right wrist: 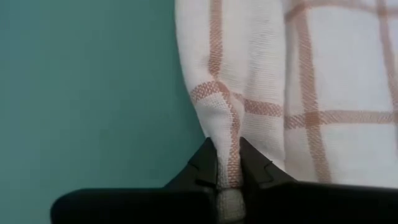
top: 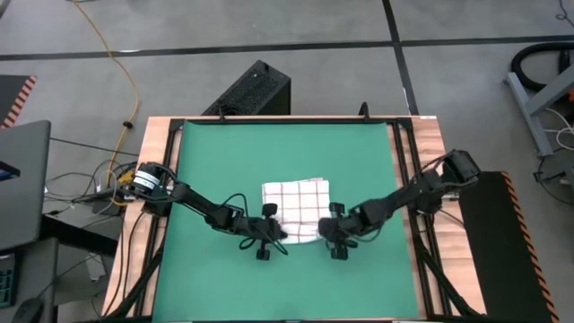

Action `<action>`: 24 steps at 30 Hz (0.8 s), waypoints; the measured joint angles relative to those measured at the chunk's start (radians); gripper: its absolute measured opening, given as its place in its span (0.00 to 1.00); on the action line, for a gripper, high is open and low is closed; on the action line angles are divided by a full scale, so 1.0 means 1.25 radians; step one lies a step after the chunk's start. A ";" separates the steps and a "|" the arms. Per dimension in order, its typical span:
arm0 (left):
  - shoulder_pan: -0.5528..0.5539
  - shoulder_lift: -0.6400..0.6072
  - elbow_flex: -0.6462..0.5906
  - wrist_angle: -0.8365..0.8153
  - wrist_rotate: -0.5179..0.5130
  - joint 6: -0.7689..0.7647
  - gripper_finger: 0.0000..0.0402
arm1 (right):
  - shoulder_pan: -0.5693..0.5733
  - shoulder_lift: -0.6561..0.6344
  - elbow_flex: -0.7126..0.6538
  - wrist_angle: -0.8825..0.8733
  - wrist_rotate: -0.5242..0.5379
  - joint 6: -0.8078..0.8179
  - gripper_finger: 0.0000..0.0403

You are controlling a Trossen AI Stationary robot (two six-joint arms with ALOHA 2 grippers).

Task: Roll towel into tight, uniform cylinder
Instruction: Roll the kitchen towel on the table

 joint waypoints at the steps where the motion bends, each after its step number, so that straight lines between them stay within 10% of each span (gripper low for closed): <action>1: 0.000 0.000 0.000 0.002 0.014 -0.005 0.00 | -0.019 -0.010 0.001 -0.005 -0.040 0.001 0.09; 12: 0.003 0.000 0.000 0.021 0.135 -0.033 0.00 | -0.220 -0.027 0.002 0.023 -0.368 0.098 0.09; 24: 0.022 0.003 0.000 0.037 0.260 -0.036 0.00 | -0.330 -0.022 0.005 0.017 -0.438 0.168 0.09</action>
